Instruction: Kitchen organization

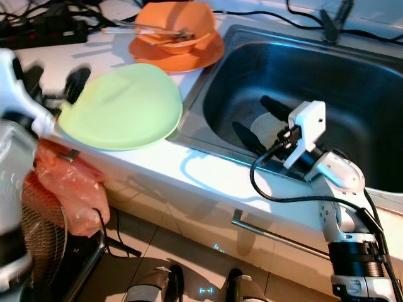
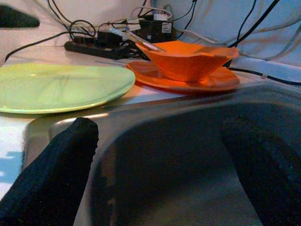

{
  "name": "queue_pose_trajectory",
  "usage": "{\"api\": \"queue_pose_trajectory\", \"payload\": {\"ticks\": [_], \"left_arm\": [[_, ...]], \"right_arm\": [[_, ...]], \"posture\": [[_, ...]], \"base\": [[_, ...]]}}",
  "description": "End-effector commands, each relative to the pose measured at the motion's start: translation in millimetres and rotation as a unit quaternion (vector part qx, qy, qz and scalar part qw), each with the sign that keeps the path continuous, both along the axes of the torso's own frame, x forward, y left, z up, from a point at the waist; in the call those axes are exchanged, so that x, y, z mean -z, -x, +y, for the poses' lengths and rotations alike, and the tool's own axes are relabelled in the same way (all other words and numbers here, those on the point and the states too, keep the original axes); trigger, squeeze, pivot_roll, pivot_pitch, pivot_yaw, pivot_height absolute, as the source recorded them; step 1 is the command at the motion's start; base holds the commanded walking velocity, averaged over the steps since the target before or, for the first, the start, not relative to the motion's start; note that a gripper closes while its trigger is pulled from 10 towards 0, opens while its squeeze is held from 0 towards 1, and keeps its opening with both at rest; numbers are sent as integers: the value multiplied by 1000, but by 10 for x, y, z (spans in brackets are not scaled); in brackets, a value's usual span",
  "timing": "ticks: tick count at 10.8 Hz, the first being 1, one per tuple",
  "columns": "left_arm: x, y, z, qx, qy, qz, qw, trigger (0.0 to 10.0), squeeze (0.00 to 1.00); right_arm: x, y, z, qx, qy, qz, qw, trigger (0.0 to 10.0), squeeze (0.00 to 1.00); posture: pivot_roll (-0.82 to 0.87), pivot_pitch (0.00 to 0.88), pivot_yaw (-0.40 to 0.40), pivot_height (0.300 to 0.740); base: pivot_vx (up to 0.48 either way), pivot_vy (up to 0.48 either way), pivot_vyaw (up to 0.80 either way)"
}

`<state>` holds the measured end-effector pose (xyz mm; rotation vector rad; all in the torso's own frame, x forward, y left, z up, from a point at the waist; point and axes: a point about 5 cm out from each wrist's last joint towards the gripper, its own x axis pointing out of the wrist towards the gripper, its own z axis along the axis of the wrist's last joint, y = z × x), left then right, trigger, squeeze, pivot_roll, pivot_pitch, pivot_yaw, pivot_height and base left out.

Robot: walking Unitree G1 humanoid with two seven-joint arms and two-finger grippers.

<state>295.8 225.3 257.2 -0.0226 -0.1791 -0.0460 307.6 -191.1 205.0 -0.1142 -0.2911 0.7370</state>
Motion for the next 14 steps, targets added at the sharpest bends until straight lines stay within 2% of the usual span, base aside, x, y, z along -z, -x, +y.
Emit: {"api": "queue_pose_trajectory", "payload": {"ticks": [1, 4, 5, 6, 8, 9, 10, 11, 12, 14], "left_arm": [[61, 45, 46, -8, 15, 9, 1000, 10000, 1000], [188, 111, 66, 4, 44, 29, 999, 10000, 1000], [152, 131, 61, 11, 52, 25, 998, 10000, 0], [125, 179, 58, 27, 68, 23, 997, 10000, 0], [144, 267, 82, 39, 70, 33, 996, 10000, 0], [96, 323, 78, 64, 91, 23, 994, 10000, 0], [113, 333, 103, 67, 107, 22, 992, 10000, 0], [219, 307, 256, 44, 148, 24, 988, 10000, 0], [262, 255, 353, 23, 158, 24, 987, 10000, 0], [190, 190, 415, 25, 102, 7, 994, 10000, 0]], "right_arm": [[22, 6, 15, -10, 5, 0, 1000, 10000, 0], [21, 11, 17, -13, 5, 0, 1000, 10000, 0], [23, 14, 16, -14, 5, 0, 1000, 10000, 0], [26, 19, 15, -15, 6, 0, 1000, 10000, 0], [24, 18, 19, -18, 6, 0, 1000, 10000, 0], [23, 11, 28, -21, 6, 1, 1000, 10000, 0], [24, 8, 34, -22, 5, 1, 1000, 10000, 0], [33, -3, 47, -22, 4, 2, 1000, 10000, 0], [31, -9, 59, -23, 3, 2, 1000, 10000, 0], [35, -11, 59, -21, 1, 2, 1000, 10000, 0]], "posture": [[165, 212, 10, 740], [158, 207, 9, 740], [162, 207, 10, 740], [162, 207, 12, 740], [164, 202, 9, 740], [164, 202, 9, 740], [164, 202, 9, 740], [174, 198, 5, 740], [171, 202, 5, 740], [167, 203, 3, 740]], "base": [[0, 0, 0], [0, 0, 0], [0, 0, 0], [0, 0, 0], [0, 0, 0], [0, 0, 0], [0, 0, 0], [0, 0, 0], [0, 0, 0], [0, 0, 0]]}}
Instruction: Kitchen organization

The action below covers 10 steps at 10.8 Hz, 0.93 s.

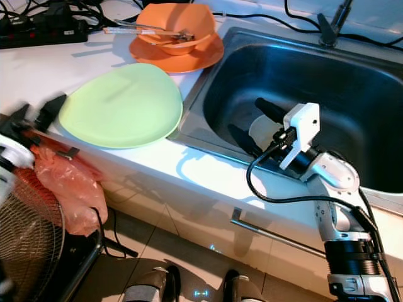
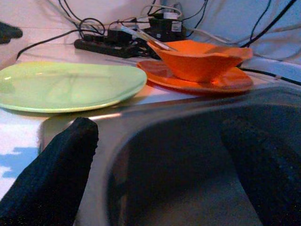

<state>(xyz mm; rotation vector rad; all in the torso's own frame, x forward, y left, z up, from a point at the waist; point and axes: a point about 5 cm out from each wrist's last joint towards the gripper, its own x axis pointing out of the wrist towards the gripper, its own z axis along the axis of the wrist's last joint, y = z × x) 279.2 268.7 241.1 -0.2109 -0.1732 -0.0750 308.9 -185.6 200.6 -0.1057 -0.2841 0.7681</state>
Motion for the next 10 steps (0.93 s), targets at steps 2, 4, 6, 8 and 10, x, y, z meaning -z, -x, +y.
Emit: {"api": "queue_pose_trajectory", "payload": {"ticks": [2, 4, 6, 8, 10], "left_arm": [[-145, -88, 95, -24, -126, -19, 992, 10000, 0], [-358, -165, 163, -76, -205, -65, 974, 10000, 0], [-520, -289, 248, -130, -288, -97, 944, 10000, 0], [-466, -572, 167, -154, -458, -77, 872, 10000, 0], [-430, -807, 49, -164, -572, -71, 801, 10000, 0]], "right_arm": [[9, -10, -5, -1, 0, -2, 1000, 10000, 0], [9, -26, -1, 1, -1, -3, 1000, 10000, 0], [12, -39, 8, 0, -2, -3, 1000, 10000, 0], [11, -52, 31, -4, -3, -4, 1000, 10000, 0], [2, -68, 67, -10, -4, -5, 1000, 10000, 0]], "posture": [[171, 205, 4, 740], [173, 202, -2, 740], [170, 198, -5, 740], [176, 191, -11, 740], [167, 188, -18, 740]], "base": [[0, 0, 0], [0, 0, 0], [0, 0, 0], [0, 0, 0], [0, 0, 0]]}}
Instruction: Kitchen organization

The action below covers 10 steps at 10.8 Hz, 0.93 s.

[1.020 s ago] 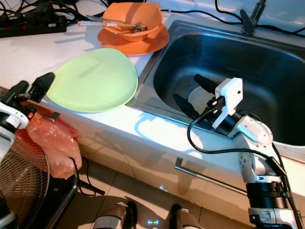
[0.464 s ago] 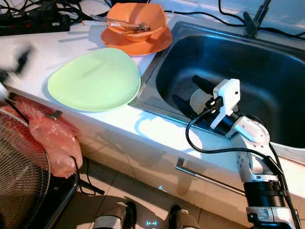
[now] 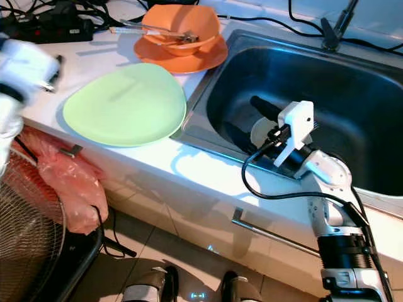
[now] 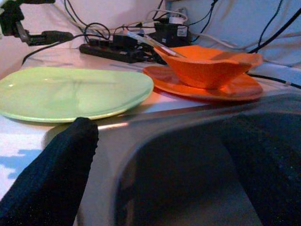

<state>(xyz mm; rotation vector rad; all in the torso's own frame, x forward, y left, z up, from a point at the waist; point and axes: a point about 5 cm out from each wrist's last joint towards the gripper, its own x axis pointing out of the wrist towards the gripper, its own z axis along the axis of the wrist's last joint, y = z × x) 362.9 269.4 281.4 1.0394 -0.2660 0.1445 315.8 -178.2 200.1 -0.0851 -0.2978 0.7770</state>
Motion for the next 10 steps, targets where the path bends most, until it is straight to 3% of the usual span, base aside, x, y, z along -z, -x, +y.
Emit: {"api": "queue_pose_trajectory", "payload": {"ticks": [1, 2, 3, 4, 5, 6, 7, 8, 10], "left_arm": [[-33, -83, 73, -41, -30, 10, 999, 10000, 0], [-85, -190, 62, -57, -43, 13, 997, 10000, 0], [-129, -238, 73, -46, 14, 23, 999, 10000, 0], [-99, -289, 64, 2, 146, 56, 988, 10000, 0], [-147, -311, 30, 61, 267, 41, 961, 10000, 0], [-164, -322, 55, 75, 319, 45, 944, 10000, 0], [-148, -345, 80, 103, 388, 75, 913, 10000, 0], [-171, -349, 73, 130, 420, 77, 895, 10000, 0], [-100, -349, 23, 189, 472, 135, 850, 10000, 0]], "right_arm": [[-18, 3, -9, -4, 7, -6, 1000, 10000, 0], [-24, 7, -15, -4, 8, -7, 1000, 10000, 0], [-21, 12, -15, -4, 8, -7, 1000, 10000, 0], [-17, 11, -10, -4, 9, -6, 1000, 10000, 0], [-15, 5, 4, -7, 8, -5, 1000, 10000, 0], [-21, -3, 18, -10, 7, -6, 1000, 10000, 0], [-31, -10, 35, -14, 7, -7, 1000, 10000, 0], [-38, -7, 31, -15, 7, -8, 1000, 10000, 0], [-34, 4, 35, -17, 8, -8, 1000, 10000, 0]], "posture": [[167, 188, -18, 740], [155, 186, -16, 740], [152, 184, -15, 740], [156, 185, -16, 740], [160, 182, -17, 740], [156, 180, -19, 740], [152, 173, -17, 740], [152, 170, -13, 740], [149, 166, -12, 740]], "base": [[0, 0, 0], [0, 0, 0], [0, 0, 0], [0, 0, 0], [0, 0, 0], [0, 0, 0], [0, 0, 0], [0, 0, 0], [0, 0, 0]]}}
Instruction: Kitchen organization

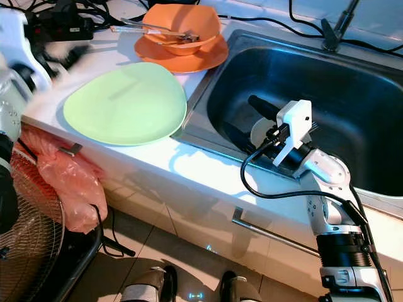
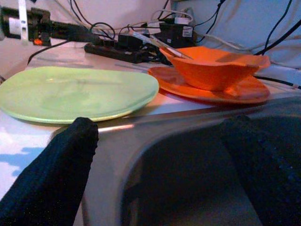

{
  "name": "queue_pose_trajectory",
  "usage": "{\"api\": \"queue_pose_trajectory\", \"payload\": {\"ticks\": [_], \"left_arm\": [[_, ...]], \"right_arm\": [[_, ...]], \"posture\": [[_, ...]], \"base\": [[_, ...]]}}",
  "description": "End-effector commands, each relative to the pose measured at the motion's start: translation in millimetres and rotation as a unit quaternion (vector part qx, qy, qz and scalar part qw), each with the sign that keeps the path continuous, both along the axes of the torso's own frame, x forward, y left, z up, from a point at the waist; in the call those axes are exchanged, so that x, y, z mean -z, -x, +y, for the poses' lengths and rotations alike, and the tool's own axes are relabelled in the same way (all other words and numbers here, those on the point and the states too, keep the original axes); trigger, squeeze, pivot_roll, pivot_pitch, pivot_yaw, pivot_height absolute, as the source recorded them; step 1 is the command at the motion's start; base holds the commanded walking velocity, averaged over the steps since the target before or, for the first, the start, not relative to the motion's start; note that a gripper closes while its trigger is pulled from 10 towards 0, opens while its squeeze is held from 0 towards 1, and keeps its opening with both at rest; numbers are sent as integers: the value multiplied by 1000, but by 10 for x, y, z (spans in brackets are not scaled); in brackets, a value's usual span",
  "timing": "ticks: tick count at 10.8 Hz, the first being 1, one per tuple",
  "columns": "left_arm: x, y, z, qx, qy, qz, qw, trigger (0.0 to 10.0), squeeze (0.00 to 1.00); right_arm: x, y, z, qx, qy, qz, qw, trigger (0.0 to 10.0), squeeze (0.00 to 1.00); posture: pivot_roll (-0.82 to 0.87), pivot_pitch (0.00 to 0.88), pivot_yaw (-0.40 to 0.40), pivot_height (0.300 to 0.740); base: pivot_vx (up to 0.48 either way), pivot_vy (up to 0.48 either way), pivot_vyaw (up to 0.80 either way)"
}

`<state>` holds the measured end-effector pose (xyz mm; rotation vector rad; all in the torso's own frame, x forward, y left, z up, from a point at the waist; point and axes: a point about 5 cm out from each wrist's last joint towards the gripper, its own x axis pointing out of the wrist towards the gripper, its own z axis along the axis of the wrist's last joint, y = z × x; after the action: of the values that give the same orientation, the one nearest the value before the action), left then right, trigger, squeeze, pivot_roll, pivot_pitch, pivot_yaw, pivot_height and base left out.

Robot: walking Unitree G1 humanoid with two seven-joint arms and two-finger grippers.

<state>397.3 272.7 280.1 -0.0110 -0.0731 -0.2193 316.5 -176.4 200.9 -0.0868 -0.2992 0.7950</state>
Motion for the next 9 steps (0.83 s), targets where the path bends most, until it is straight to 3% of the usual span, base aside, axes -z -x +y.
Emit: {"api": "queue_pose_trajectory", "payload": {"ticks": [1, 2, 7, 9], "left_arm": [[-25, 2, 6, 17, 23, 9, 1000, 10000, 0], [13, 6, 10, 25, 41, 19, 999, 10000, 0], [114, 58, 107, 31, 51, 51, 997, 10000, 0], [200, 57, 64, 44, 69, 64, 995, 10000, 0]], "right_arm": [[-21, 15, 17, -9, 6, -7, 1000, 10000, 0], [-27, 15, 19, -10, 6, -7, 1000, 10000, 0], [-25, 23, 10, -11, 9, -6, 1000, 10000, 0], [-28, 25, 5, -13, 11, -5, 1000, 10000, 0]], "posture": [[148, 160, -10, 740], [146, 159, -13, 740], [147, 176, -19, 740], [141, 185, -23, 740]], "base": [[0, 0, 0], [0, 0, 0], [0, 0, 0], [0, 0, 0]]}}
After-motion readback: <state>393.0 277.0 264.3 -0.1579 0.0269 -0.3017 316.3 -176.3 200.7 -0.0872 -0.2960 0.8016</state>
